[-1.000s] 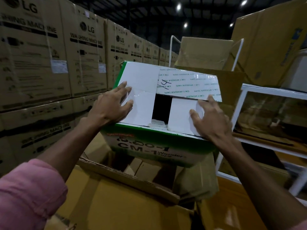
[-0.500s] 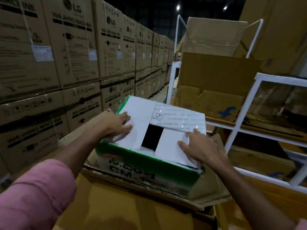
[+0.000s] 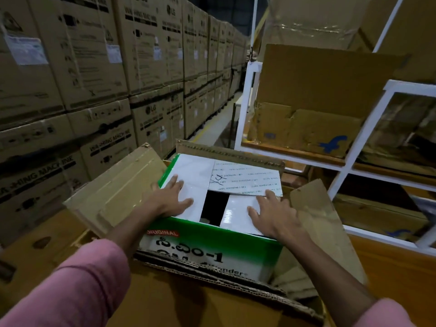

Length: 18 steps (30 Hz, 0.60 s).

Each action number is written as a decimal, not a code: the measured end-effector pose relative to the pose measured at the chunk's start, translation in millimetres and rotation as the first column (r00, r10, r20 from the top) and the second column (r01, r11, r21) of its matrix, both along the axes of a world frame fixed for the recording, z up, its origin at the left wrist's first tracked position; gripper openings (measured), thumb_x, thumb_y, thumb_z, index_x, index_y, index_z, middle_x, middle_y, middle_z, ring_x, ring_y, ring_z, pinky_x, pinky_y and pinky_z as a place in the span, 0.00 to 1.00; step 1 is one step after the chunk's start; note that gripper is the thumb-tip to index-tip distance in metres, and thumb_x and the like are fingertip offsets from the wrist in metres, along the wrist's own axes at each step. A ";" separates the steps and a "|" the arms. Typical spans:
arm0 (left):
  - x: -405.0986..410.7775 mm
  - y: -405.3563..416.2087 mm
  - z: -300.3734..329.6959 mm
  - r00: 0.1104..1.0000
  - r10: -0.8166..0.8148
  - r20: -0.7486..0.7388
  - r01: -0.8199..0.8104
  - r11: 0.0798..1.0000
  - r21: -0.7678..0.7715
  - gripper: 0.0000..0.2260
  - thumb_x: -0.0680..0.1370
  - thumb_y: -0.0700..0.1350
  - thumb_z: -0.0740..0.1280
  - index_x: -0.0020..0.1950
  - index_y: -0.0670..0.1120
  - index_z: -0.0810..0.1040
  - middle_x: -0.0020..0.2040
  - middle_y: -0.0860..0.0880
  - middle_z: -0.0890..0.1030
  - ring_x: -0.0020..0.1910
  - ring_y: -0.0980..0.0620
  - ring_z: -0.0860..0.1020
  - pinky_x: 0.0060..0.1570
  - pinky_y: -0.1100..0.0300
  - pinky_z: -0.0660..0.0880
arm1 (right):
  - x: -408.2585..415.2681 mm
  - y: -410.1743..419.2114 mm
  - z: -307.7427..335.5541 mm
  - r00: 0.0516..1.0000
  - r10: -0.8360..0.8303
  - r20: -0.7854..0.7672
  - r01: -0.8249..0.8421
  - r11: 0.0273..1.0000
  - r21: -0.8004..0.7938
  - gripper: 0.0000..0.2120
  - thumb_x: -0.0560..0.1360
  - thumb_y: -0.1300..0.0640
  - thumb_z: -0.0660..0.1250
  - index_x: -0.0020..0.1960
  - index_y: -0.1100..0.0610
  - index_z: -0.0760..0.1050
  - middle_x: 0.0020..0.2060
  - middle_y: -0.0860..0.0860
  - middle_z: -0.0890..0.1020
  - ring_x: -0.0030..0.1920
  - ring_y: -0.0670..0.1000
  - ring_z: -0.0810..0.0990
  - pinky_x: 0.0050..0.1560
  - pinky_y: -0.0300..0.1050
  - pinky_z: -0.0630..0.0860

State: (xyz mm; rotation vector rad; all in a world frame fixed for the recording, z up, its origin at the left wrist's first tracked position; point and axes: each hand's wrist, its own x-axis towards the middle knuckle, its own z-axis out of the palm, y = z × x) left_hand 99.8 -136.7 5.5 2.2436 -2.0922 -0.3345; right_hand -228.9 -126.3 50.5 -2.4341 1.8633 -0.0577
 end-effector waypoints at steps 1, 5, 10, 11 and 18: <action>2.5 -3.8 -2.7 1.000 -0.006 -0.012 0.005 1.000 -0.013 0.42 0.78 0.73 0.49 0.84 0.50 0.45 0.84 0.51 0.39 0.82 0.42 0.51 0.76 0.35 0.39 | 0.1 -1.1 -3.7 0.999 -0.011 0.041 0.011 1.000 -0.004 0.30 0.82 0.35 0.51 0.79 0.49 0.61 0.81 0.53 0.56 0.73 0.67 0.65 0.65 0.63 0.70; 12.6 -6.6 -20.0 0.998 0.038 -0.053 -0.039 0.999 -0.013 0.50 0.67 0.83 0.41 0.83 0.58 0.44 0.82 0.58 0.37 0.82 0.37 0.49 0.75 0.31 0.44 | 3.4 0.3 -14.7 0.992 -0.063 0.113 0.062 0.998 0.010 0.31 0.82 0.34 0.52 0.80 0.47 0.58 0.82 0.50 0.53 0.75 0.67 0.60 0.69 0.65 0.67; 17.5 -4.3 -27.4 0.996 0.055 -0.064 -0.059 0.996 -0.063 0.50 0.65 0.84 0.38 0.82 0.60 0.43 0.82 0.61 0.35 0.82 0.36 0.46 0.74 0.28 0.48 | 6.9 6.4 -22.7 0.998 -0.060 0.008 0.060 0.994 -0.087 0.29 0.82 0.35 0.49 0.79 0.47 0.60 0.83 0.50 0.53 0.79 0.65 0.53 0.73 0.69 0.57; 16.6 -3.0 -26.1 0.996 0.057 -0.066 -0.061 0.996 -0.064 0.49 0.67 0.84 0.40 0.83 0.60 0.43 0.82 0.61 0.35 0.82 0.35 0.45 0.74 0.28 0.49 | 7.1 5.2 -23.5 0.999 -0.053 -0.008 0.052 0.993 -0.110 0.29 0.82 0.36 0.50 0.79 0.47 0.61 0.82 0.51 0.55 0.79 0.65 0.51 0.75 0.69 0.54; 18.6 -0.7 -34.9 0.993 0.072 -0.089 -0.077 0.996 -0.051 0.49 0.66 0.85 0.40 0.82 0.61 0.45 0.80 0.64 0.34 0.82 0.40 0.50 0.74 0.28 0.47 | 11.3 -1.5 -29.7 0.929 0.369 0.010 -0.358 0.907 -0.220 0.18 0.85 0.50 0.57 0.70 0.54 0.76 0.75 0.54 0.71 0.77 0.59 0.61 0.75 0.57 0.62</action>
